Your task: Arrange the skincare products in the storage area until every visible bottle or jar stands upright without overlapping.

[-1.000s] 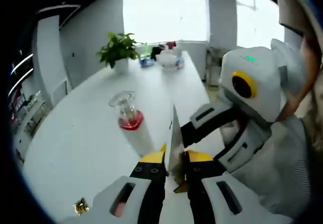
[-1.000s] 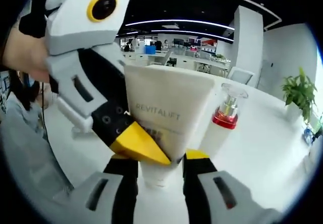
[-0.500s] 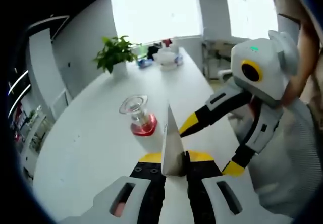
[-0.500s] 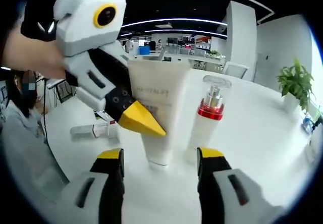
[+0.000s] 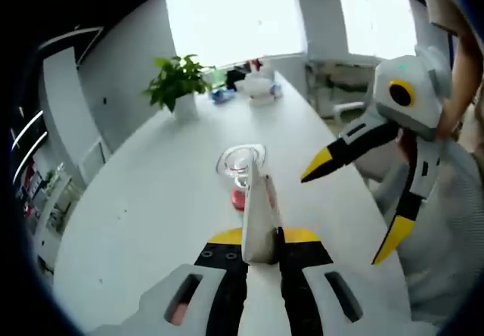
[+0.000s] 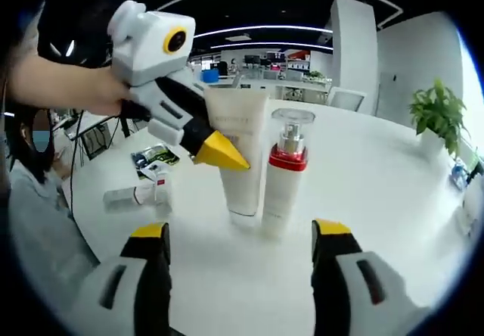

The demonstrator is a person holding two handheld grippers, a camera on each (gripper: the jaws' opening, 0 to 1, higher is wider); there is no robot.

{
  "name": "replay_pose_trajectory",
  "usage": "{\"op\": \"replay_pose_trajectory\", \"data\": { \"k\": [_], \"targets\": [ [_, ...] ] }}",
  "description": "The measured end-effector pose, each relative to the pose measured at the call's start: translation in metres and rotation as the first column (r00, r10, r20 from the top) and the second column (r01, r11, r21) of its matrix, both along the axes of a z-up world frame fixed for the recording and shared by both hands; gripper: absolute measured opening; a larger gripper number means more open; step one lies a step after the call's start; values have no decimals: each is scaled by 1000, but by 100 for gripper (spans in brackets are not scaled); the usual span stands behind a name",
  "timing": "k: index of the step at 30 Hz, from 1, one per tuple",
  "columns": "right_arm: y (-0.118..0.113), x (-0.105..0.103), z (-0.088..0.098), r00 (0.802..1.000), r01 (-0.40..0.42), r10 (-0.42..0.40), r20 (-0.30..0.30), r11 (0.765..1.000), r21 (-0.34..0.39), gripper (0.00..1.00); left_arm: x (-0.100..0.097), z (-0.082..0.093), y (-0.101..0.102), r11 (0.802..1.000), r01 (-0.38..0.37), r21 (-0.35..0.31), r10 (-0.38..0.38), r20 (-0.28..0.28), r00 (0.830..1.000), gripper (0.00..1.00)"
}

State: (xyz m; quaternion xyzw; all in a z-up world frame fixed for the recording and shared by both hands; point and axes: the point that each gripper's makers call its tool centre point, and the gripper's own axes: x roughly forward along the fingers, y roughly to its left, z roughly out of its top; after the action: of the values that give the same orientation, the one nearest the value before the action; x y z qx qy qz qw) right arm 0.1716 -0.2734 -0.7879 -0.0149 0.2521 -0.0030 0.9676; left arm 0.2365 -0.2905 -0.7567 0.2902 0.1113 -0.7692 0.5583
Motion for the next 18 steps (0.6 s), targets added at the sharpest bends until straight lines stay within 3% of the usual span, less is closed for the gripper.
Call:
{"op": "replay_pose_trajectory", "data": {
  "k": [18],
  "targets": [
    [0,-1,-8,1000,17,-16,-27,999,35,75,8,2,-6,1000,-11,-10,10,-92,996,12]
  ]
}}
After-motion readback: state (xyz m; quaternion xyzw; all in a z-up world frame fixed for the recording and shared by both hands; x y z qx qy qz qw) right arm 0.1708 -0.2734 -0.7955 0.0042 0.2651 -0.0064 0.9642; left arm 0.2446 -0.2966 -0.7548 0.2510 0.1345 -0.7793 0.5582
